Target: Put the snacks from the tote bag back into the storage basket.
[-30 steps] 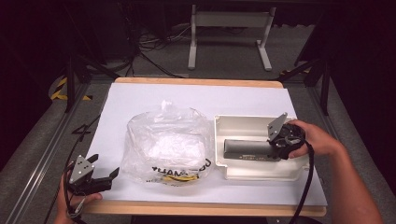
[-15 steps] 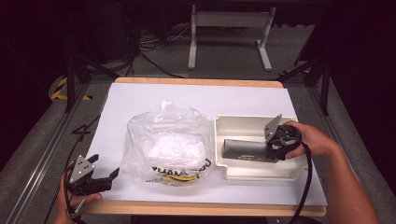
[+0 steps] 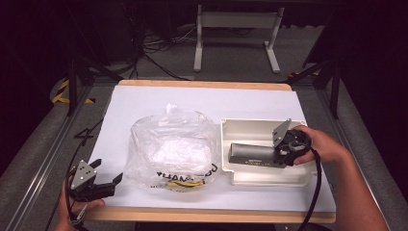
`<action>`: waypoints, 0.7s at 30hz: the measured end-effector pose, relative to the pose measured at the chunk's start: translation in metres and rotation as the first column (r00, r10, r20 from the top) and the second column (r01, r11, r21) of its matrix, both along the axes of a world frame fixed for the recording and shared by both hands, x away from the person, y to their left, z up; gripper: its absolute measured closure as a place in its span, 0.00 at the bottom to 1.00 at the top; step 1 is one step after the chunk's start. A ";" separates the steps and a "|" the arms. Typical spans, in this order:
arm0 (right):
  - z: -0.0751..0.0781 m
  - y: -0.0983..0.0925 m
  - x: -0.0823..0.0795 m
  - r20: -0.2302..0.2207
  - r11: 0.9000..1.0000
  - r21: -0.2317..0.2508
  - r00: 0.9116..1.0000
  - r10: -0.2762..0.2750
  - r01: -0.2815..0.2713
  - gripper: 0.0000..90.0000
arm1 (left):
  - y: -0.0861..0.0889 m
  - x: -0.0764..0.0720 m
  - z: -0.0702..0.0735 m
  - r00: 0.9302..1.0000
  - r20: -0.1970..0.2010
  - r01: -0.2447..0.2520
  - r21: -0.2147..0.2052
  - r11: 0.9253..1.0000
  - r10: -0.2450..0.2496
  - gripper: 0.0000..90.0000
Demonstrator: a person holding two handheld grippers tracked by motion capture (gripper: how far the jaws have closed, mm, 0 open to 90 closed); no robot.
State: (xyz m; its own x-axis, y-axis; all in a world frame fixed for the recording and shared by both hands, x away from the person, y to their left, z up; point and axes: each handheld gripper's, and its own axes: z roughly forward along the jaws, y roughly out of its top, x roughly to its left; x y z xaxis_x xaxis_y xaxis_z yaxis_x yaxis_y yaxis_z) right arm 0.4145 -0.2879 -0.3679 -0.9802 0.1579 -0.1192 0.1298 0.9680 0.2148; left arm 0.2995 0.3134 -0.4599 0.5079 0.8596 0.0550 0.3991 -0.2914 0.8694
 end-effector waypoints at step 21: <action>-0.001 -0.007 -0.005 0.061 0.996 0.067 0.996 -0.064 0.060 0.39 | -0.004 0.007 0.003 1.000 0.016 0.024 -0.006 1.000 -0.023 0.11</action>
State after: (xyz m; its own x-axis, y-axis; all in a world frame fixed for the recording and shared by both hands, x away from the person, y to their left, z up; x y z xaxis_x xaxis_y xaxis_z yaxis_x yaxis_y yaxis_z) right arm 0.4091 -0.2953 -0.3690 -0.9592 0.2276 -0.1677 0.1735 0.9423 0.2863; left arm 0.3065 0.3098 -0.4570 0.5271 0.8478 0.0574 0.3787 -0.2948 0.8773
